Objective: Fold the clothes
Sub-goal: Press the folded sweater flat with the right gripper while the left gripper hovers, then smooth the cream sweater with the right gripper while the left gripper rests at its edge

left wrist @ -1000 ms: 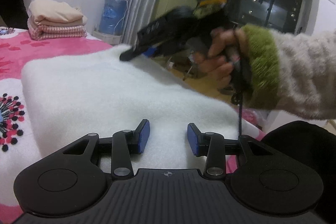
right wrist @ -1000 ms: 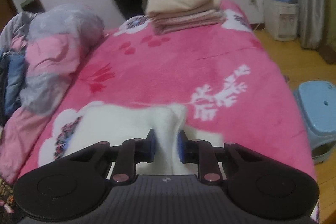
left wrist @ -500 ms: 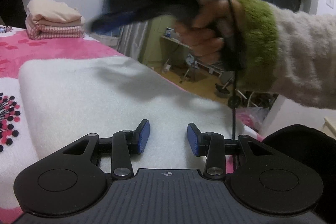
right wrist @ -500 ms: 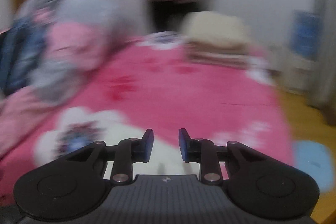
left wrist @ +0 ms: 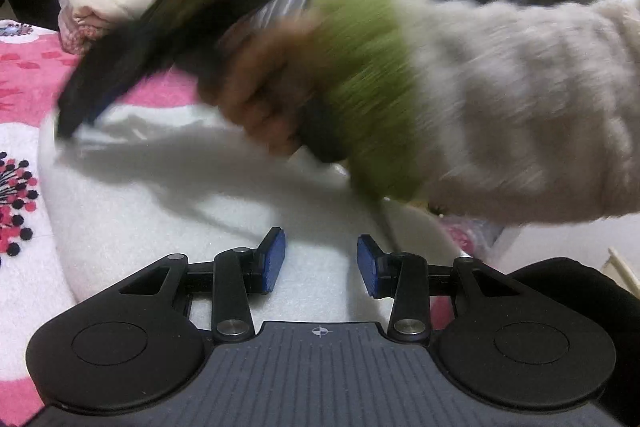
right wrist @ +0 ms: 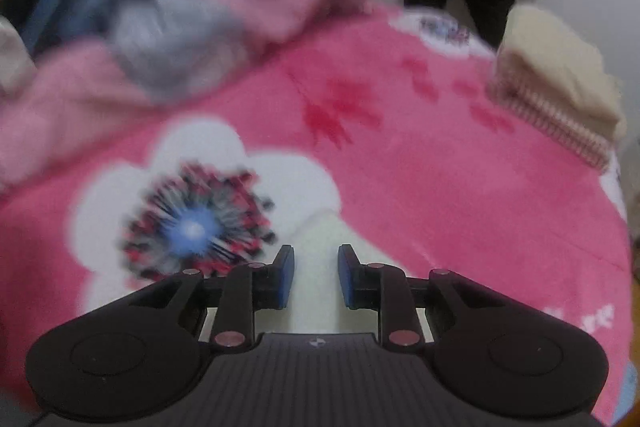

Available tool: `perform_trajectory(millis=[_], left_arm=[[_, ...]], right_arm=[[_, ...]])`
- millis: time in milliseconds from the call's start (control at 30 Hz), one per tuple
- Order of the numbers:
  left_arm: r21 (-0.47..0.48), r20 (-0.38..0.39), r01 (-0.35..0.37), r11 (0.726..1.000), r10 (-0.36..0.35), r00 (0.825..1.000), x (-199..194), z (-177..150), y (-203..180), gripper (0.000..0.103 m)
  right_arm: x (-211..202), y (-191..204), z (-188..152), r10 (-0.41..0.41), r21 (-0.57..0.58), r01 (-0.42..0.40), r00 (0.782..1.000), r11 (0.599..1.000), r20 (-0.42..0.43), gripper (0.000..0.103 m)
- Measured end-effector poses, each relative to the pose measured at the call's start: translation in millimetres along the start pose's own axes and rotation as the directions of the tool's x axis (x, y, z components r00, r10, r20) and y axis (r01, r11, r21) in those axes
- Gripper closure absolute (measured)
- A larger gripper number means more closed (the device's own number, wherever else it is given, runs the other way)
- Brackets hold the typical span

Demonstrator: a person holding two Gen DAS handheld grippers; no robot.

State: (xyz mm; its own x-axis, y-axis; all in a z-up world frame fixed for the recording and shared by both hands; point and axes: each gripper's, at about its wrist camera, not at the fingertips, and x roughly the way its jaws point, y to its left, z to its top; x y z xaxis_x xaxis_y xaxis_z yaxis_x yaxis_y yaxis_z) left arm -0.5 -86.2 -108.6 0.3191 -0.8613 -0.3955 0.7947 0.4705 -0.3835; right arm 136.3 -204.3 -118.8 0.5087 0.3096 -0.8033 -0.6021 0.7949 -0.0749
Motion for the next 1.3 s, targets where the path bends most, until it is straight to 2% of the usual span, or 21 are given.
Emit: perform_trajectory(millis=[33, 167, 267, 333, 433, 500, 600, 700, 767, 867, 967, 1033, 1100, 1133, 1200, 1300], left_arm=[[-0.003, -0.001, -0.003, 1.000, 0.003, 1.000, 0, 1, 1, 0.064], [-0.012, -0.006, 0.000, 1.000, 0.000, 1.000, -5, 6, 1, 0.064], [-0.028, 0.012, -0.002, 1.000, 0.002, 1.000, -20, 14, 2, 0.064], [-0.037, 0.030, -0.007, 0.999, 0.009, 1.000, -32, 19, 4, 0.064], [-0.033, 0.056, -0.061, 0.998, 0.063, 0.996, -48, 28, 6, 0.064], [-0.020, 0.024, -0.142, 0.990, 0.143, 0.989, -45, 31, 10, 0.064], [0.010, -0.079, -0.232, 0.973, 0.232, 0.969, -23, 28, 19, 0.065], [0.079, -0.080, -0.262, 0.962, 0.269, 0.960, -13, 28, 13, 0.065], [0.083, -0.097, -0.265, 0.961, 0.272, 0.957, -15, 35, 14, 0.065], [0.070, -0.092, -0.256, 0.964, 0.262, 0.961, -32, 38, 10, 0.065], [0.104, -0.094, -0.243, 0.964, 0.253, 0.963, -39, 32, 0, 0.065], [0.151, -0.139, -0.251, 0.956, 0.272, 0.952, -30, 21, -9, 0.065], [0.200, -0.145, -0.265, 0.943, 0.296, 0.944, -21, 14, -16, 0.064], [0.196, -0.148, -0.263, 0.945, 0.294, 0.944, -18, 15, -16, 0.064], [0.179, -0.157, -0.265, 0.948, 0.293, 0.943, -13, 20, -13, 0.064], [0.179, -0.155, -0.266, 0.947, 0.294, 0.943, -22, 25, -18, 0.064]], right_arm=[[5, 1, -1, -0.002, 0.003, 0.002, 1.000, 1.000, -0.004, 0.076], [-20, 0, 5, -0.025, 0.027, 0.025, 1.000, 0.999, -0.007, 0.078], [-70, -11, -1, -0.071, 0.077, 0.068, 0.997, 0.995, 0.034, 0.078], [-108, -20, -12, -0.092, 0.153, 0.083, 0.994, 0.985, 0.053, 0.078], [-149, -26, -34, -0.107, 0.239, 0.093, 0.993, 0.967, 0.045, 0.078], [-154, -24, -51, -0.101, 0.278, 0.095, 0.995, 0.956, 0.006, 0.078], [-120, -21, -86, -0.121, 0.296, 0.157, 0.983, 0.942, -0.135, 0.078], [-108, -22, -103, -0.133, 0.327, 0.154, 0.987, 0.932, -0.085, 0.078], [-115, -29, -95, -0.114, 0.377, 0.147, 0.988, 0.914, -0.108, 0.078], [-145, -26, -90, -0.151, 0.334, 0.181, 0.982, 0.925, -0.117, 0.078], [-184, -22, -97, -0.113, 0.345, 0.133, 0.991, 0.929, -0.076, 0.077], [-188, -13, -106, -0.073, 0.305, 0.104, 0.991, 0.947, -0.111, 0.077], [-165, -6, -121, -0.080, 0.255, 0.130, 0.977, 0.958, -0.198, 0.077], [-150, -5, -130, -0.090, 0.241, 0.144, 0.970, 0.960, -0.224, 0.076], [-137, -13, -137, -0.074, 0.290, 0.133, 0.976, 0.948, -0.206, 0.076], [-149, -21, -133, -0.043, 0.323, 0.105, 0.980, 0.940, -0.194, 0.076]])
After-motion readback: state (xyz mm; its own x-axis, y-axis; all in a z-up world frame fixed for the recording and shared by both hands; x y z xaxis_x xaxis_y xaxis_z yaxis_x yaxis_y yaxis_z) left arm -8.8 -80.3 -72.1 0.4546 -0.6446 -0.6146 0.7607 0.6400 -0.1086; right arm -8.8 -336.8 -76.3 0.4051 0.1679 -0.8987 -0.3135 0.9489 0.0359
